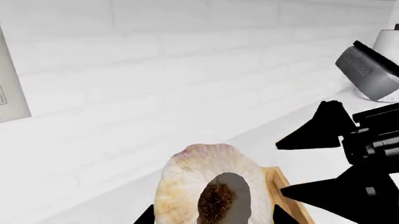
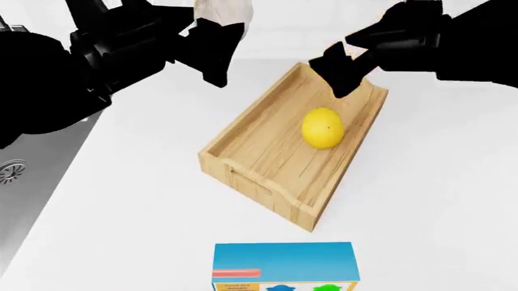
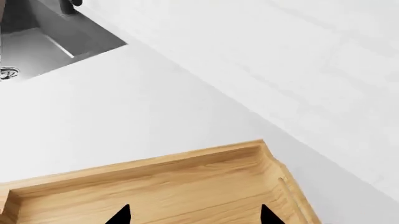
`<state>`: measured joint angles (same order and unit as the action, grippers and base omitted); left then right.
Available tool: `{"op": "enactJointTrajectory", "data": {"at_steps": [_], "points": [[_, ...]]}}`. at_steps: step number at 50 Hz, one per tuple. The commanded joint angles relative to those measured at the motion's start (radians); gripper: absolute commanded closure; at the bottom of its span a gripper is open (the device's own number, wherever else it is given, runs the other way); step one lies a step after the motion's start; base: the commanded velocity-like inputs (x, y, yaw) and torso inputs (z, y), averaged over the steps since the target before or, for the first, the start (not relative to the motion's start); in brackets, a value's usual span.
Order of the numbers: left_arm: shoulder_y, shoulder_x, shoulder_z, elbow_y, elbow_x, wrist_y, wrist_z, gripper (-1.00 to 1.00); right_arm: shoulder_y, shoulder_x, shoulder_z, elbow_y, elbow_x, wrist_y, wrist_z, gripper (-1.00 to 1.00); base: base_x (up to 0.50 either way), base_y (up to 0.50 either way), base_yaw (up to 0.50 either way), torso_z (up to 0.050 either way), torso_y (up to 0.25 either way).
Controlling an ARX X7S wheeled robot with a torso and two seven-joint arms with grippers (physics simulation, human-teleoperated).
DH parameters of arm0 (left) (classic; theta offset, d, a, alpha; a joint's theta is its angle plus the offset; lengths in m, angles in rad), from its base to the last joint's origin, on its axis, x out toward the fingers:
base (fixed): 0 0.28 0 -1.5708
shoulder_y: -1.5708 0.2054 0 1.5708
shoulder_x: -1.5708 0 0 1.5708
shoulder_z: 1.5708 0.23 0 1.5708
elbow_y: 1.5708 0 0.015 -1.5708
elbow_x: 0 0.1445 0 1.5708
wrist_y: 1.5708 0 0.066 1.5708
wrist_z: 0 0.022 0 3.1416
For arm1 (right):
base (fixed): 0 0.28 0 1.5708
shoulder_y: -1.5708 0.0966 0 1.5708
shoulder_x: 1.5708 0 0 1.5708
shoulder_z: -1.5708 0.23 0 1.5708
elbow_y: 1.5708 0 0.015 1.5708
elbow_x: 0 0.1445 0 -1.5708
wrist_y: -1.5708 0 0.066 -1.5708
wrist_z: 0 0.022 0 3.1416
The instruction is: Pick up the fruits and vegetables and place them in the sink. Turn on the sink faucet to wash them. Then turn the sink off and put them in the tray.
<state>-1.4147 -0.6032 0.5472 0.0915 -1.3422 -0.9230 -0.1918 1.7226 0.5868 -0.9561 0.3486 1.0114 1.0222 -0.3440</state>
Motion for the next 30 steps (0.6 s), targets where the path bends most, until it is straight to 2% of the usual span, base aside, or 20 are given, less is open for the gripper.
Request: {"op": "enactJointTrajectory", "data": {"at_steps": [1, 8, 13, 19, 30], "points": [[-0.110, 0.083, 0.155, -0.177, 0.163, -0.012, 0.177, 1.00, 0.056, 0.124, 0.200, -0.131, 0.090, -0.030, 0.188, -1.00, 0.00, 0.00, 0.00, 0.000, 0.000], [-0.224, 0.218, 0.420, -0.395, 0.379, -0.003, 0.468, 1.00, 0.016, 0.260, 0.355, -0.300, 0.225, -0.008, 0.402, -1.00, 0.00, 0.00, 0.00, 0.000, 0.000], [-0.211, 0.303, 0.550, -0.531, 0.485, 0.062, 0.596, 1.00, 0.011, 0.310, 0.395, -0.361, 0.303, 0.050, 0.512, -1.00, 0.00, 0.00, 0.00, 0.000, 0.000], [-0.165, 0.337, 0.565, -0.569, 0.483, 0.075, 0.610, 1.00, -0.001, 0.333, 0.425, -0.387, 0.345, 0.058, 0.570, -1.00, 0.00, 0.00, 0.00, 0.000, 0.000], [-0.092, 0.302, 0.566, -0.496, 0.449, 0.050, 0.576, 1.00, -0.040, 0.334, 0.420, -0.391, 0.341, 0.042, 0.573, -1.00, 0.00, 0.00, 0.00, 0.000, 0.000]]}}
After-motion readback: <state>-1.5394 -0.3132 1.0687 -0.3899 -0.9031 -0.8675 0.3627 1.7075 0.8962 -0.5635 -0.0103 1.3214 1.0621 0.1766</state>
